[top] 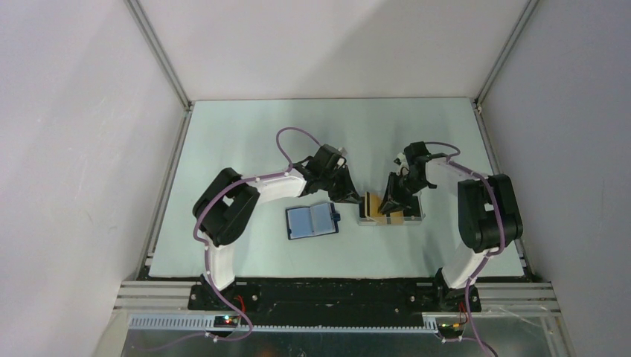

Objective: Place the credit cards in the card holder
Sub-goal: Pick up the credit card from the storage box.

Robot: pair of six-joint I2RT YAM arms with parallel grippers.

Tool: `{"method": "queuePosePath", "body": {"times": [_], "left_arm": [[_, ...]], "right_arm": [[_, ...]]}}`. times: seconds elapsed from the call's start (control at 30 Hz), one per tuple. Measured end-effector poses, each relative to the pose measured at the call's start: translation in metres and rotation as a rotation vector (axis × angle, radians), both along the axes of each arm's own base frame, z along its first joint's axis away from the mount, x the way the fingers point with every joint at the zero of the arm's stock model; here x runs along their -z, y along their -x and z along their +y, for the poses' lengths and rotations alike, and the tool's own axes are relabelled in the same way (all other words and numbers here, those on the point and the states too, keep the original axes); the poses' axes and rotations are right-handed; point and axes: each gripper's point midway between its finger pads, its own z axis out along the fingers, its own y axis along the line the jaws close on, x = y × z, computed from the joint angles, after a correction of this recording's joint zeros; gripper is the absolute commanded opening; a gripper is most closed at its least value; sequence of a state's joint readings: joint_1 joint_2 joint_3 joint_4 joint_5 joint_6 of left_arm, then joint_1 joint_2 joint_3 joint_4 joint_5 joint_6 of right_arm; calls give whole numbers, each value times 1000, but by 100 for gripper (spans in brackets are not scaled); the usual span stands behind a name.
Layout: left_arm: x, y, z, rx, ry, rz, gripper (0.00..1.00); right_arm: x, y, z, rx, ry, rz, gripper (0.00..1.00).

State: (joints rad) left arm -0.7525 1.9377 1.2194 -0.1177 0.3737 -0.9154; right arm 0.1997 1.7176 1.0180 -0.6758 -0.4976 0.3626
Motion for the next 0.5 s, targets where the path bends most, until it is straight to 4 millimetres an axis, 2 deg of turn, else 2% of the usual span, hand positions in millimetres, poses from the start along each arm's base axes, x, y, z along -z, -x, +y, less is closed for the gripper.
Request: {"method": "queuePosePath", "body": {"times": [0.17, 0.5], "left_arm": [[0, 0, 0, 0, 0, 0, 0], [0, 0, 0, 0, 0, 0, 0]], "right_arm": [[-5, 1, 10, -8, -75, 12, 24], [-13, 1, 19, -23, -146, 10, 37]]}}
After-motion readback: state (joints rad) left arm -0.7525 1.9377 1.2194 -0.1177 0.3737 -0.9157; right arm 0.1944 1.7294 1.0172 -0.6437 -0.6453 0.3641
